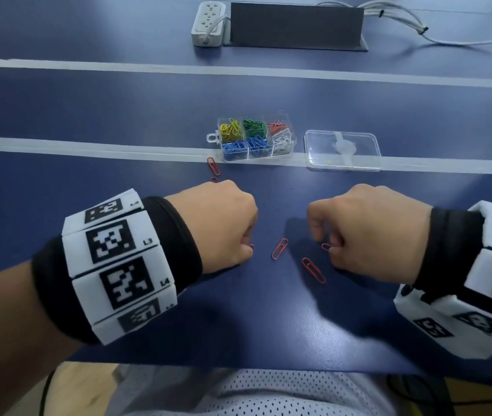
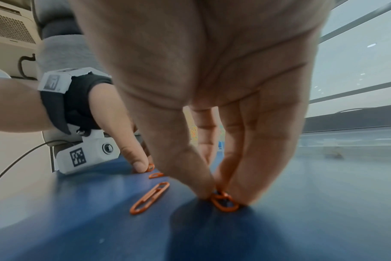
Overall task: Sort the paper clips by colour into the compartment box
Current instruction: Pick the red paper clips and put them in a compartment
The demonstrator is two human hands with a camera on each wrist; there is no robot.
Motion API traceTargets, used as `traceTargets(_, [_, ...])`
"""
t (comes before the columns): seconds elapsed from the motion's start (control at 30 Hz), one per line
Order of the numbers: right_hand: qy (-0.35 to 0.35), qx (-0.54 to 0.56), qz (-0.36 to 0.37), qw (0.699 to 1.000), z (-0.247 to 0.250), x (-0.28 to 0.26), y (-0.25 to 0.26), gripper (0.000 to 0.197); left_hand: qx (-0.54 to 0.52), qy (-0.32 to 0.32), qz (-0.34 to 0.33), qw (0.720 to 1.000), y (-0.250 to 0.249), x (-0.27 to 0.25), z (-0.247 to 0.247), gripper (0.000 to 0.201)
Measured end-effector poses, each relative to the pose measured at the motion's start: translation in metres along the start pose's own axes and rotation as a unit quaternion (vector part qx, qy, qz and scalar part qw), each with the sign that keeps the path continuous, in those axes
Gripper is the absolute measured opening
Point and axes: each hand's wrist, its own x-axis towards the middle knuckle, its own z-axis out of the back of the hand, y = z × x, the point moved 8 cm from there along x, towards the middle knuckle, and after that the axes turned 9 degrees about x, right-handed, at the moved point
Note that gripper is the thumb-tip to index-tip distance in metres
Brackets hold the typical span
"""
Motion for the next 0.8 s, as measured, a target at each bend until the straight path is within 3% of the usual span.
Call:
traceTargets(0.17, [-0.003, 0.004, -0.004, 1.0, -0.003, -0.001, -0.001, 0.016, -0.01, -0.032, -0.025, 0.999, -0.008, -0.002, 0.003, 0.027])
traceTargets(0.3, [-0.013, 0.007, -0.001, 1.0, -0.001, 0.002, -0.004, 0.016, -0.08, -0.031, -0.051, 0.995, -0.011, 0.0, 0.003, 0.006])
traceTargets(0.4, [-0.01, 0.113, -0.029, 0.993, 0.002, 0.003, -0.014, 0.014, -0.108, -0.029, -0.055, 0.992, -0.01, 0.003, 0.004, 0.023])
traceTargets(0.5, [0.027, 0.284, -0.072, 0.956, -0.005, 0.003, -0.022, 0.025, -0.149, -0.026, -0.051, 0.987, -0.01, 0.006, 0.009, 0.025])
traceTargets(0.57, [0.034, 0.342, -0.089, 0.935, -0.009, 0.002, -0.026, 0.027, -0.164, -0.021, -0.046, 0.985, -0.011, 0.009, 0.01, 0.023])
traceTargets(0.63, [0.025, 0.322, -0.081, 0.943, -0.011, 0.001, -0.028, 0.02, -0.159, -0.018, -0.044, 0.986, -0.014, 0.011, 0.007, 0.015])
traceTargets(0.7, [0.007, 0.228, -0.051, 0.972, -0.008, -0.001, -0.023, 0.021, -0.137, -0.024, -0.045, 0.989, -0.019, 0.012, 0.005, 0.007])
traceTargets(0.8, [-0.003, 0.102, 0.006, 0.995, -0.007, -0.007, -0.007, 0.027, -0.087, -0.031, -0.051, 0.994, -0.025, 0.016, 0.004, 0.027])
